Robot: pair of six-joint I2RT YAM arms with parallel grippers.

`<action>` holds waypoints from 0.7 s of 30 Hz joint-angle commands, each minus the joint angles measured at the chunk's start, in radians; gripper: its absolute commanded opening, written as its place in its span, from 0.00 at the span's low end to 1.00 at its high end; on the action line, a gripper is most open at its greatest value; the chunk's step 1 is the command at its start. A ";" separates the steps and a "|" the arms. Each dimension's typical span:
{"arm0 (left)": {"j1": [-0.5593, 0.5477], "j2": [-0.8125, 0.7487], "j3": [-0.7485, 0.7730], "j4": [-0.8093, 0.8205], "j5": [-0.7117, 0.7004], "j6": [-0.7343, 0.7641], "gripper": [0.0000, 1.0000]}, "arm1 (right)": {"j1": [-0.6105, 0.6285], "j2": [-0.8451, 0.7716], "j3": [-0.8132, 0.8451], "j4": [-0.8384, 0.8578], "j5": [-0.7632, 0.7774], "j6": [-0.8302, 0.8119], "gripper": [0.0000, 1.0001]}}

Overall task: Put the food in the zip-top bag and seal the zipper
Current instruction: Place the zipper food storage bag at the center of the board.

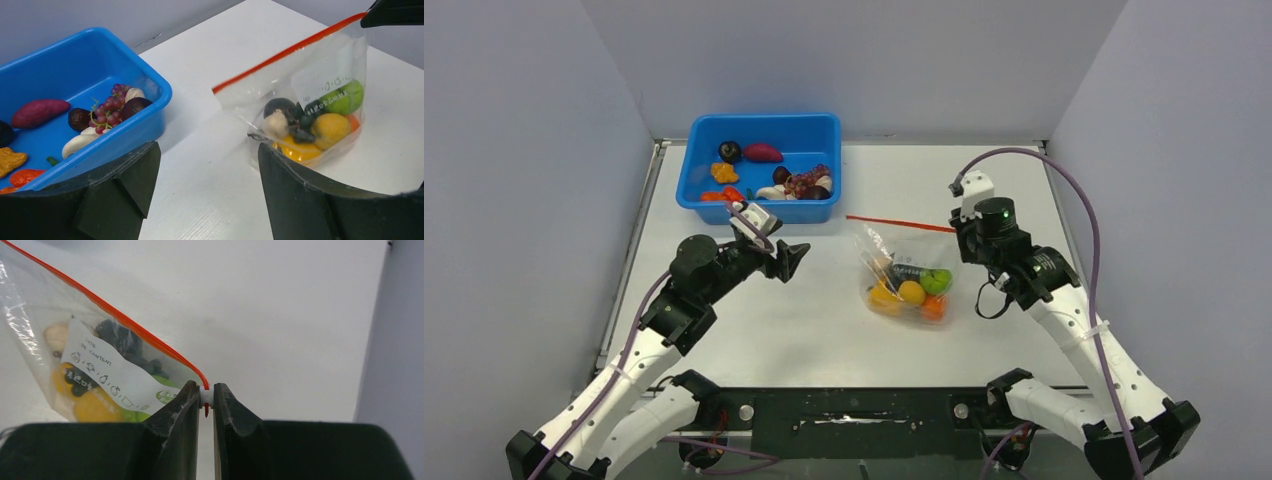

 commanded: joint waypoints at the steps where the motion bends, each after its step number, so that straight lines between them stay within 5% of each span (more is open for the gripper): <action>1: 0.004 -0.017 -0.004 0.088 -0.021 -0.026 0.72 | -0.146 0.005 -0.045 0.153 0.101 0.010 0.00; 10: 0.004 -0.018 -0.016 0.080 -0.084 -0.081 0.73 | -0.469 0.059 -0.124 0.259 0.081 0.153 0.02; 12: 0.005 -0.005 -0.008 0.069 -0.100 -0.094 0.73 | -0.486 0.070 -0.122 0.263 0.128 0.185 0.14; 16: 0.005 0.010 -0.007 0.062 -0.137 -0.128 0.74 | -0.488 0.077 -0.078 0.231 0.142 0.218 0.52; 21: 0.004 0.017 -0.030 0.110 -0.200 -0.189 0.74 | -0.486 0.030 -0.065 0.225 0.083 0.221 0.74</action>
